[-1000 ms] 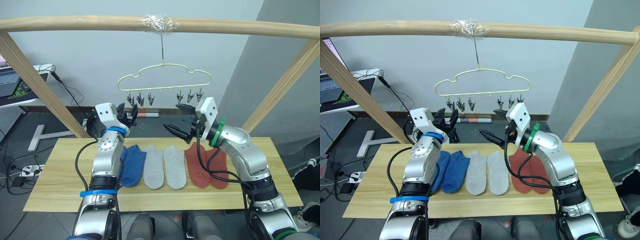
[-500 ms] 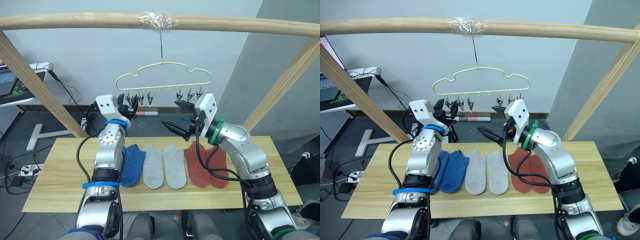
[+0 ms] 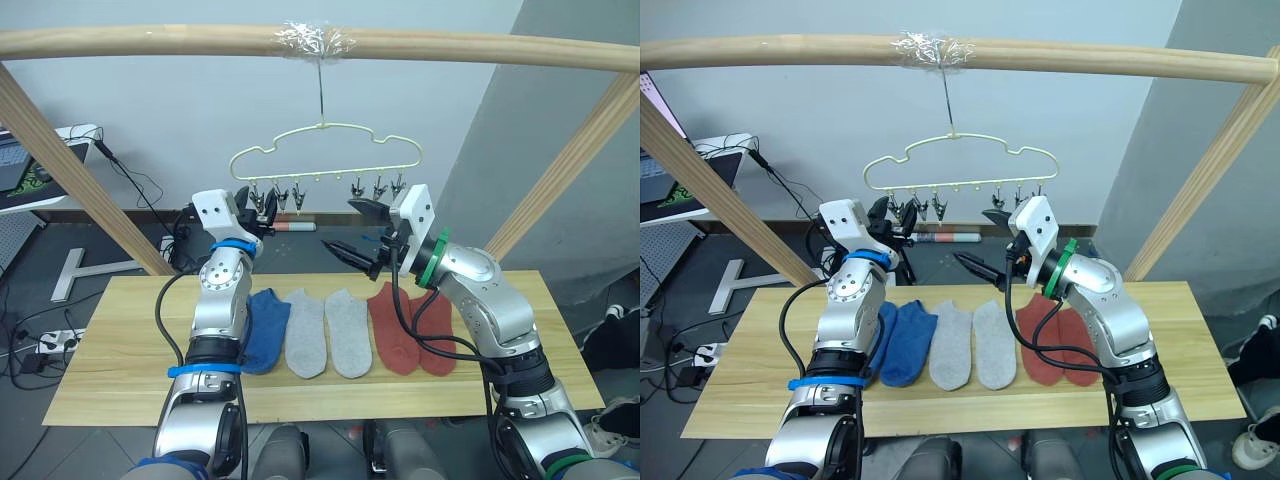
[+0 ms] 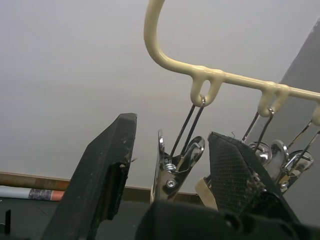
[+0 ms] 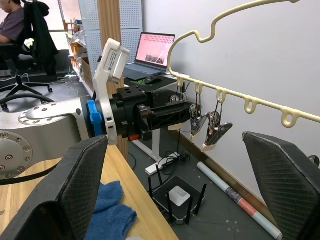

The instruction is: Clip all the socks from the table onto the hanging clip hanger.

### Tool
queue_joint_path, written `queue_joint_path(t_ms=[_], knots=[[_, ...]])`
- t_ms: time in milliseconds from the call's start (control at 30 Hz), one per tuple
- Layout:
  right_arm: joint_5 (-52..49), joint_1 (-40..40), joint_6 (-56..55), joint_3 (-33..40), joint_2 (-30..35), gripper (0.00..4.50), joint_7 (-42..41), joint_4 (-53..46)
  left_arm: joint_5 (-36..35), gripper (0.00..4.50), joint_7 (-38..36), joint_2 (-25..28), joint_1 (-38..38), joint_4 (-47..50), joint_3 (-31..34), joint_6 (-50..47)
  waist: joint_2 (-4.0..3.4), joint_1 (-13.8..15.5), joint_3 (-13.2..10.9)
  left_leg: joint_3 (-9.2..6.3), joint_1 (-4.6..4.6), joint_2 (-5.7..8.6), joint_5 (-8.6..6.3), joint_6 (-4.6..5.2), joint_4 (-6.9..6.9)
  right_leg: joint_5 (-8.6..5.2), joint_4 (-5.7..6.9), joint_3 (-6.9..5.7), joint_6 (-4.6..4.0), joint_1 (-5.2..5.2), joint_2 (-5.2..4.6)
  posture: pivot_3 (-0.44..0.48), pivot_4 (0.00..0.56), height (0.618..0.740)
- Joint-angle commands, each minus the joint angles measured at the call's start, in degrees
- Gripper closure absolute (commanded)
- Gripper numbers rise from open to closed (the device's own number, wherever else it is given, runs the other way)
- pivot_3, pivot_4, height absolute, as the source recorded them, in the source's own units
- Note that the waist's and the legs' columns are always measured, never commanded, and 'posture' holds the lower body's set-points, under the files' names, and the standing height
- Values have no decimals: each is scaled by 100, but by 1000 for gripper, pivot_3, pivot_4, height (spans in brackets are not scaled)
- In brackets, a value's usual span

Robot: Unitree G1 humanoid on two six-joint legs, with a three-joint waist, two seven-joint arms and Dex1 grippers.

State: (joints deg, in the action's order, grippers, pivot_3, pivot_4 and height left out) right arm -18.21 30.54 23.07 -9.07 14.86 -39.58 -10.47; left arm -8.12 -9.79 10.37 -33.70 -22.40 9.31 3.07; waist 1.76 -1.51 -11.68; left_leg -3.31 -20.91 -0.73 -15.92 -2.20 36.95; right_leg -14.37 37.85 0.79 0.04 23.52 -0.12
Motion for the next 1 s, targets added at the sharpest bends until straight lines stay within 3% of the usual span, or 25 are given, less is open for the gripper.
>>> queue_joint_path(t_ms=[33, 167, 267, 567, 733, 1000], knots=[[-114, 114, 1, 110, -7, 0, 28, -224, -85, 2731, -72, -10, -73, 165, 17, 177, 0, 0, 0, 0, 0, 0, 0, 0, 0, 0, 0, 0, 0, 0, 0, -22, 198, 740], [-141, 123, 4, 112, 3, 0, 34, -224, -107, 3888, -67, -20, -112, 152, 34, 177, 0, -1, 0, 0, 0, 0, 0, 0, 0, 0, 0, 0, 1, 0, 0, -22, 198, 740], [-162, 123, 3, 103, 18, 0, 37, -226, -113, 4333, -61, -19, -119, 151, 35, 182, 0, 0, -1, 0, 0, 0, 0, 0, 0, 0, 0, 0, 1, 0, 0, -22, 198, 740], [-132, -123, 68, 170, 137, 0, 111, -124, -104, 4357, -43, 27, -17, 284, 40, 69, 0, 0, -2, 0, 0, 0, 0, 0, 0, -1, 0, -1, 2, 0, 0, -21, 200, 740], [861, -926, -196, 123, 865, 0, 534, 854, -123, 4357, -45, 57, 101, 472, 52, -63, 5, 50, -3, 0, -2, 10, 0, 0, 0, 0, -6, -1, 3, -4, -10, -13, 202, 740], [1126, -1282, 239, 462, 1066, 0, 1006, 1892, -154, 4357, -93, 111, 239, 650, 46, -227, 0, -38, -19, 19, 3, 3, 0, 0, 0, -9, -1, 14, 19, 2, -5, -11, 199, 740]])
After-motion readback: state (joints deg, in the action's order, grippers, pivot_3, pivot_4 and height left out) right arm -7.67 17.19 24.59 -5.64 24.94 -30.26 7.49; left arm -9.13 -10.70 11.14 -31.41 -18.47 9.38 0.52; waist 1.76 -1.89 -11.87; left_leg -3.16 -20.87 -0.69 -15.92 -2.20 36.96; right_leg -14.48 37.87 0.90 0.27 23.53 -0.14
